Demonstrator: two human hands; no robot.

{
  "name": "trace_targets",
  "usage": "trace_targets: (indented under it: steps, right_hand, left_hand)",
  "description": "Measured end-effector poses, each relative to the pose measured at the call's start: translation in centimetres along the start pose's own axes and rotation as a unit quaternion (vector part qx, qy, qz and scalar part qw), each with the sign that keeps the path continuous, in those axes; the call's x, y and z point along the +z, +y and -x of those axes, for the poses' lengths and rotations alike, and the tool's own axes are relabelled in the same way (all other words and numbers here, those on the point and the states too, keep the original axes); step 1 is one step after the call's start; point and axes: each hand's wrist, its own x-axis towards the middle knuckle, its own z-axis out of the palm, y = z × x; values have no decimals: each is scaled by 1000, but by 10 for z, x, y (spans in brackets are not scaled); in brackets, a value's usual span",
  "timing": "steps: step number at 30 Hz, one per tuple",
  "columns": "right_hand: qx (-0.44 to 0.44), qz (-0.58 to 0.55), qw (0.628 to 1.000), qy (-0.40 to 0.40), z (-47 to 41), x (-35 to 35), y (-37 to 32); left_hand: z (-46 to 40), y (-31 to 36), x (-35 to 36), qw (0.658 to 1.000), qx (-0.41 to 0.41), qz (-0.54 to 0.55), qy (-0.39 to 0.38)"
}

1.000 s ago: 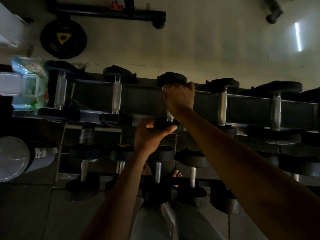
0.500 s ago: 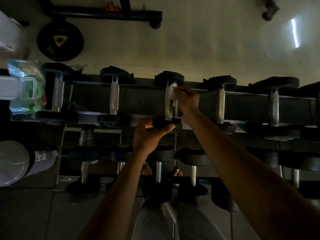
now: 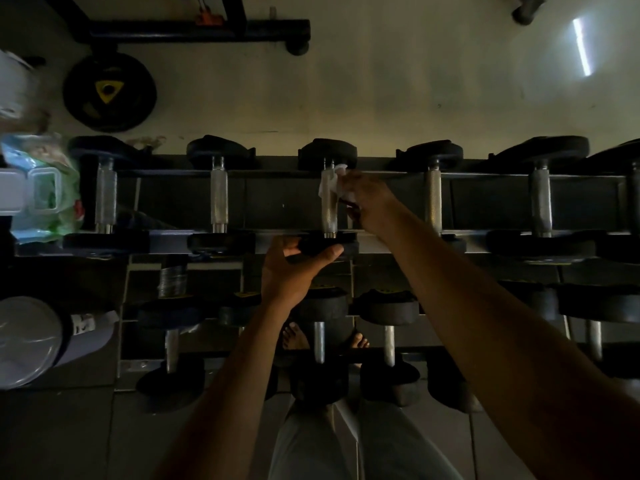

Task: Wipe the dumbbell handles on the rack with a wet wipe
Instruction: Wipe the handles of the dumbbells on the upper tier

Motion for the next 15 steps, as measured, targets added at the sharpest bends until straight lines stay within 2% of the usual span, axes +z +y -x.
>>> trace_targets:
  steps: [3, 5, 12, 15]
  right_hand:
    - [-22, -77, 997, -17, -4, -5, 15]
    - [-36, -72, 996, -26, -6, -9, 25]
    - [-76, 106, 989, -70, -1, -23, 45]
    - [-93, 128, 984, -77, 6, -28, 49]
  left_hand:
    - [-1, 0, -1, 1000, -6, -2, 2]
    - [-1, 0, -1, 1000, -6, -2, -3]
    - [-1, 0, -1, 1000, -2, -3, 0]
    - [-2, 0, -2, 1000, -1, -5, -7]
